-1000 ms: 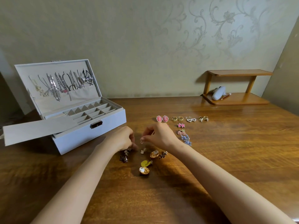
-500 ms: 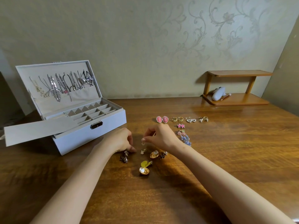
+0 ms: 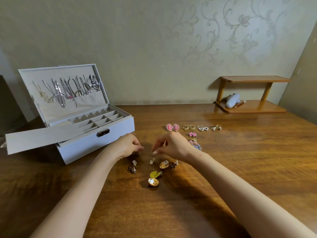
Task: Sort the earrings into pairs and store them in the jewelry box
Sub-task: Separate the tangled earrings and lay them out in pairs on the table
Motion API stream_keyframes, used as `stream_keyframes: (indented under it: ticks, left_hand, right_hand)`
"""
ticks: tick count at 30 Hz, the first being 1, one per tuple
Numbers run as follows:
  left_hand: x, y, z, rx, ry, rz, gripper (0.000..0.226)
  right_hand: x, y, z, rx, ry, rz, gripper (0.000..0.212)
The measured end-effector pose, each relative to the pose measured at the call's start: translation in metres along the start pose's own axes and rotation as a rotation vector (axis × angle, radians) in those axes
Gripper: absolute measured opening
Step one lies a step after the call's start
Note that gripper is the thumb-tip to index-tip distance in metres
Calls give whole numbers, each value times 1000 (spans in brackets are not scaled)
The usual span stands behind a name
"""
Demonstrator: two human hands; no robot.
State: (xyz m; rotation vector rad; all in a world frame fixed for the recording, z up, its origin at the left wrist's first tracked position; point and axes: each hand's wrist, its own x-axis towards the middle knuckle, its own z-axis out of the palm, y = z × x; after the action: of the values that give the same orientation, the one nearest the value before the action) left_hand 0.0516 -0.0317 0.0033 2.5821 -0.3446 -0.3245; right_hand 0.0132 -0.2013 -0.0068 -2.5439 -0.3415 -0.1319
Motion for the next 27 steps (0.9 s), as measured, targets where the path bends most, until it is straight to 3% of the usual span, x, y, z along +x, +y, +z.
stream_keyframes:
  ticks: [7, 18, 23, 27]
  left_hand:
    - [1, 5, 2, -82, -25, -10, 21]
    - [-3, 4, -1, -153, -37, 21, 17]
    - [-1, 0, -2, -166, -56, 54, 18]
    - [-1, -3, -2, -156, -29, 65, 21]
  right_hand:
    - [-4, -4, 3, -73, -97, -13, 15]
    - [-2, -1, 3, -102, -67, 1, 13]
    - [4, -2, 2, -60, 65, 74, 12]
    - [8, -3, 8, -68, 15, 84, 14]
